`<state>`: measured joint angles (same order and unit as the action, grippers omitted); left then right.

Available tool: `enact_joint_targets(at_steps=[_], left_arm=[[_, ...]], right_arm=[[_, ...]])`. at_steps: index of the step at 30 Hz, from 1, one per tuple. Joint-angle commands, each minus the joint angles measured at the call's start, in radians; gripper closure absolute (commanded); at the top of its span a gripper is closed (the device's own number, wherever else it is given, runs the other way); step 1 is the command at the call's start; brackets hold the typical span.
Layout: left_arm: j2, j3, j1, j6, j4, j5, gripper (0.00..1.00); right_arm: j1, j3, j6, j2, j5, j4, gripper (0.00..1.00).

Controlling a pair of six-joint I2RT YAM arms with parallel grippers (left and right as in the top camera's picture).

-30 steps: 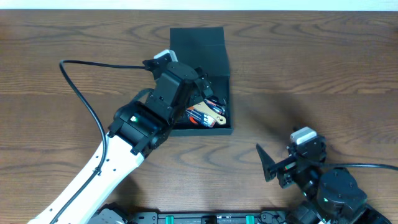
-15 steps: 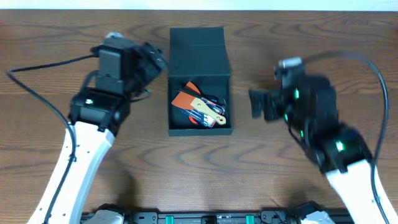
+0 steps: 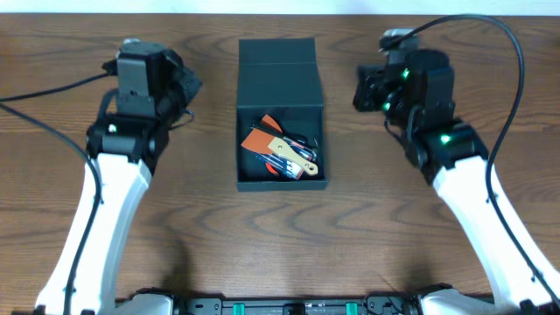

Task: Pack container
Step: 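Raise both grippers to the box lid's two sides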

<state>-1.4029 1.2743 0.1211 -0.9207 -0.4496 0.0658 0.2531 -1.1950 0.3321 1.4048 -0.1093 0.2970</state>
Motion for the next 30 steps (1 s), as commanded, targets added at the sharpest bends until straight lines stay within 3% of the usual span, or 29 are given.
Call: enact_joint_targets(at_steps=[1, 9, 18, 30], left_arm=[[-0.082, 0.012, -0.057, -0.025, 0.028, 0.110, 0.94], [-0.337, 0.014, -0.174, -0.216, 0.175, 0.412, 0.94], [-0.547, 0.050, -0.222, -0.392, 0.286, 0.609, 0.94], [-0.754, 0.147, -0.196, -0.451, 0.333, 0.755, 0.94]], right_arm=[[-0.074, -0.054, 0.167, 0.074, -0.045, -0.006, 0.99], [-0.197, -0.127, 0.368, 0.298, -0.244, -0.027, 0.99], [-0.241, -0.154, 0.621, 0.516, -0.394, -0.089, 0.99], [-0.238, -0.154, 0.832, 0.722, -0.536, -0.219, 0.99]])
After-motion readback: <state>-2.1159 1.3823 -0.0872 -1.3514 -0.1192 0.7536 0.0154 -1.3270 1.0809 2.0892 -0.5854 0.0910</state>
